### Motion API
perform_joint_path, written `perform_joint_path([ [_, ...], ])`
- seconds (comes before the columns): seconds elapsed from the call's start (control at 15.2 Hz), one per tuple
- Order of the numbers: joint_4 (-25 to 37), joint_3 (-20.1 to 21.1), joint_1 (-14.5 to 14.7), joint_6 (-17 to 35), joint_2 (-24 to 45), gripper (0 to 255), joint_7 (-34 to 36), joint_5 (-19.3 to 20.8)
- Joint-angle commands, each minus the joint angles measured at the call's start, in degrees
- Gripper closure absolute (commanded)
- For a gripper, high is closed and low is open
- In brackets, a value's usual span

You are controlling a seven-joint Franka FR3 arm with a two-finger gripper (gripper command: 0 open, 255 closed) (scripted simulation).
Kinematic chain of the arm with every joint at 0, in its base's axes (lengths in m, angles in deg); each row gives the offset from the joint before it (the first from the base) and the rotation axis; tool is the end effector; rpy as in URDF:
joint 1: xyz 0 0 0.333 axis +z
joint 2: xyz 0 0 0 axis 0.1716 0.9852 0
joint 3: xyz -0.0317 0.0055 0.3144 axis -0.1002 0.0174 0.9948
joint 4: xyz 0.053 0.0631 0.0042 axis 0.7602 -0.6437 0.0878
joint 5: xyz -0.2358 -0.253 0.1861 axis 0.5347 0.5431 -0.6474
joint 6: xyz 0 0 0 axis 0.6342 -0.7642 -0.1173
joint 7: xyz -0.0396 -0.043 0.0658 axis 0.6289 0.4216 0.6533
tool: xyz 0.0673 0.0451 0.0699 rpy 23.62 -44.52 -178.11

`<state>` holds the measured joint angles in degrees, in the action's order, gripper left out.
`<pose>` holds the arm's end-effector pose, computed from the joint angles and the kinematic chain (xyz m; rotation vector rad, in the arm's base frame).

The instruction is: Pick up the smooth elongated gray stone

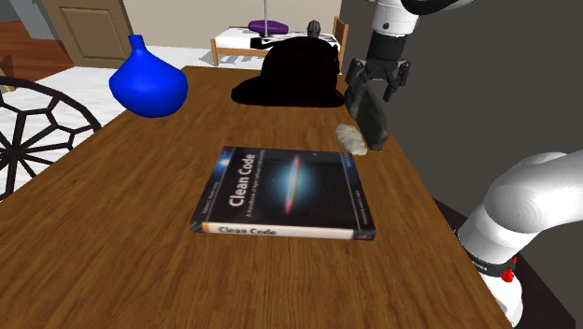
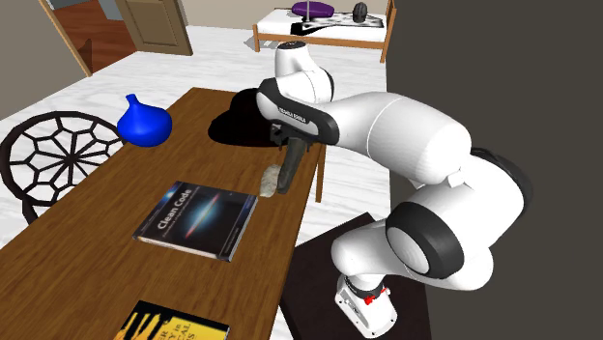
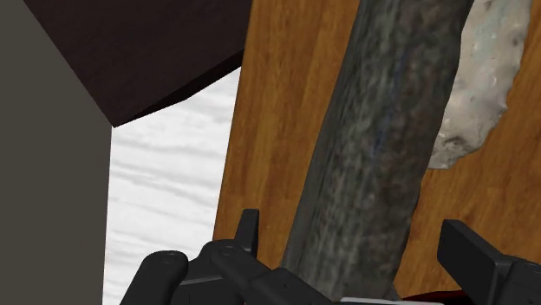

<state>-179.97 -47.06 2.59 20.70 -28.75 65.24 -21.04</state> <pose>0.3753 0.0573 0.5545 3.0094 -0.8578 0.0938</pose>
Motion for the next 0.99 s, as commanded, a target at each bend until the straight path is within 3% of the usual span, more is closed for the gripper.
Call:
perform_joint_path([
  [0.0, -1.1, 0.1, 0.0, 1.1, 0.0, 0, 0.0, -0.1],
  [0.07, -1.0, 0.1, 0.0, 1.1, 0.0, 0, 0.0, -0.1],
  [0.13, -1.0, 0.1, 0.0, 1.1, 0.1, 255, 0.0, -0.1],
  [0.73, -1.0, 0.1, 0.0, 1.1, 0.0, 255, 0.0, -0.1],
  [0.92, 1.3, -0.1, -0.1, -1.2, 0.1, 255, 0.0, 0.1],
])
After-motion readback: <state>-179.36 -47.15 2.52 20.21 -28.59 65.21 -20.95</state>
